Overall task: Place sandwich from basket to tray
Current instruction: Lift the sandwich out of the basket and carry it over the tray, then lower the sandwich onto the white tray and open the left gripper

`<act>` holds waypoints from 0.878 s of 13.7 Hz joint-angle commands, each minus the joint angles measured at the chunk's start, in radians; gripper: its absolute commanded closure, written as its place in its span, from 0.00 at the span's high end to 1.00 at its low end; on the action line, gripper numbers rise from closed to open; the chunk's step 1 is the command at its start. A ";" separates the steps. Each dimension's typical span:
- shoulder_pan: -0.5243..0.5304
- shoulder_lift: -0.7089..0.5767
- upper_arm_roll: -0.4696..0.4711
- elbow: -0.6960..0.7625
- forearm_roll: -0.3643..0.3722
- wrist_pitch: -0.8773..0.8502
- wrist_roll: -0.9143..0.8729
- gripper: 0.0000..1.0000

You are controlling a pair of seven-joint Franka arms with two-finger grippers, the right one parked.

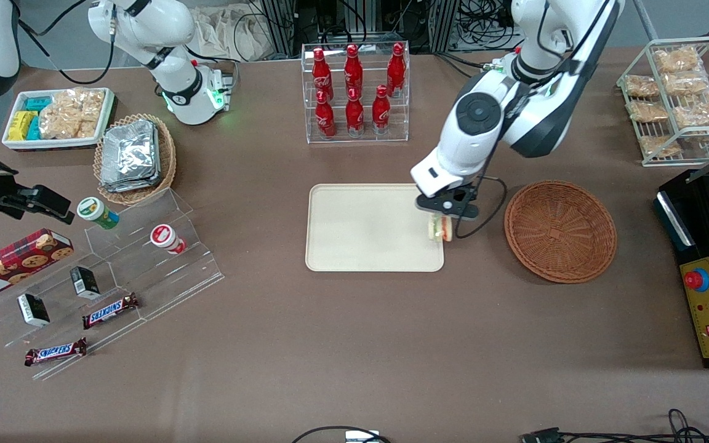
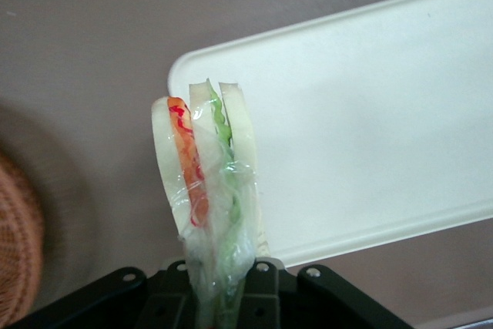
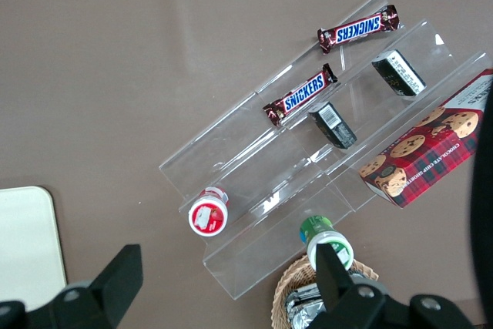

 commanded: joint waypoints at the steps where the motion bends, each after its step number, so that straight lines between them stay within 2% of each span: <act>1: -0.030 0.093 0.009 0.045 0.045 0.030 -0.033 0.05; 4: -0.061 0.156 0.010 0.040 0.106 0.070 -0.116 0.05; 9: -0.104 0.268 0.010 0.042 0.283 0.104 -0.299 0.05; 12: -0.121 0.285 0.010 0.037 0.291 0.116 -0.311 0.05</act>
